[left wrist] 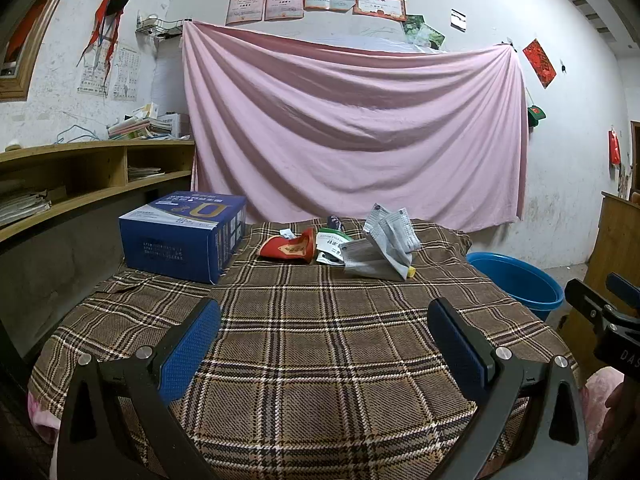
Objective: Collect trash
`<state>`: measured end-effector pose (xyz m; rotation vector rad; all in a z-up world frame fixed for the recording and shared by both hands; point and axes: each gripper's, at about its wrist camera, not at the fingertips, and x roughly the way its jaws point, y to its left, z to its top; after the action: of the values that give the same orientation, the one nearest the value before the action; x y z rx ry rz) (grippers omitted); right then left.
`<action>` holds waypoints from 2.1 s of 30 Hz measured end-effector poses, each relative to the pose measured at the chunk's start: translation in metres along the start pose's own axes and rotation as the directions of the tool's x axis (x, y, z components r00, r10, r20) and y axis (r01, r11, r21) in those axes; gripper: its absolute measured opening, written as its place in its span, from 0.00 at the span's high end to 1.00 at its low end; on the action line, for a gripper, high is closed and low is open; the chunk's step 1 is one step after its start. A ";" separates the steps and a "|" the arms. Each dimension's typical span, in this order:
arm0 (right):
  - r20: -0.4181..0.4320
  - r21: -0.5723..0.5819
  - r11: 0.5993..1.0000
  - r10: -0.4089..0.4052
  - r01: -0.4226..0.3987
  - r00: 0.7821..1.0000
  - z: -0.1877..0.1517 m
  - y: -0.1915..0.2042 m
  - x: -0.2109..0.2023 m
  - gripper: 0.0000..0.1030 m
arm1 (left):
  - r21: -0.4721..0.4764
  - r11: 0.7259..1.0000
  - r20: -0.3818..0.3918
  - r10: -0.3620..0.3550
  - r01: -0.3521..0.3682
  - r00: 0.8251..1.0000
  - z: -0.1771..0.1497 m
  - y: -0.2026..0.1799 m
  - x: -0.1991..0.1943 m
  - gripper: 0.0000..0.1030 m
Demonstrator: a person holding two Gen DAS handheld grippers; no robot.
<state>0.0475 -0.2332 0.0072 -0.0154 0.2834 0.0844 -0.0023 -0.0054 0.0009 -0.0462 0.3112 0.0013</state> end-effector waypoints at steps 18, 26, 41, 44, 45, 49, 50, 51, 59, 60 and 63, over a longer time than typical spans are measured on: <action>-0.002 0.000 1.000 0.001 -0.001 1.000 0.001 -0.001 0.000 0.00 | -0.001 1.000 -0.001 -0.001 0.001 1.000 0.000 0.000 0.000 0.02; -0.002 0.000 1.000 0.001 -0.001 1.000 0.001 -0.001 0.000 0.00 | 0.000 1.000 0.000 0.000 0.000 1.000 0.000 -0.001 0.000 0.02; -0.005 -0.001 1.000 0.001 -0.001 1.000 0.001 0.001 0.000 0.00 | 0.000 1.000 -0.001 0.000 0.000 1.000 0.000 0.000 0.000 0.02; -0.004 0.001 1.000 0.003 -0.003 1.000 0.000 0.001 0.000 0.00 | -0.003 1.000 -0.002 0.001 -0.001 1.000 0.000 0.000 0.000 0.02; -0.005 0.002 1.000 0.005 -0.005 1.000 0.000 0.003 -0.001 0.00 | -0.003 1.000 -0.002 0.000 0.000 1.000 -0.001 0.003 0.002 0.02; 0.015 0.001 1.000 0.011 -0.011 1.000 0.006 0.007 -0.002 0.00 | -0.011 1.000 0.020 0.016 -0.016 1.000 0.005 0.004 0.001 0.02; 0.025 0.001 1.000 0.013 -0.013 1.000 0.010 0.007 -0.002 0.00 | -0.017 1.000 0.031 0.023 -0.022 0.999 0.009 0.006 0.001 0.02; 0.043 0.001 1.000 0.020 -0.020 0.999 0.014 0.008 -0.003 0.00 | -0.018 1.000 0.036 0.025 -0.024 0.999 0.010 0.006 0.001 0.02; 0.123 0.015 0.999 0.033 -0.035 0.992 0.049 0.008 0.004 0.00 | -0.022 0.998 0.109 0.063 -0.061 0.992 0.038 0.020 0.009 0.02; 0.132 0.016 0.999 0.038 -0.041 0.991 0.053 0.010 0.006 0.00 | -0.020 0.998 0.113 0.067 -0.065 0.991 0.040 0.021 0.010 0.02; 0.141 0.001 0.999 0.052 -0.053 0.989 0.062 0.018 0.015 0.00 | -0.014 0.996 0.139 0.084 -0.083 0.987 0.047 0.029 0.012 0.02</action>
<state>0.0776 -0.2127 0.0622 0.0031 0.1429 0.1362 0.0233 0.0253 0.0411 -0.0411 0.1731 0.0884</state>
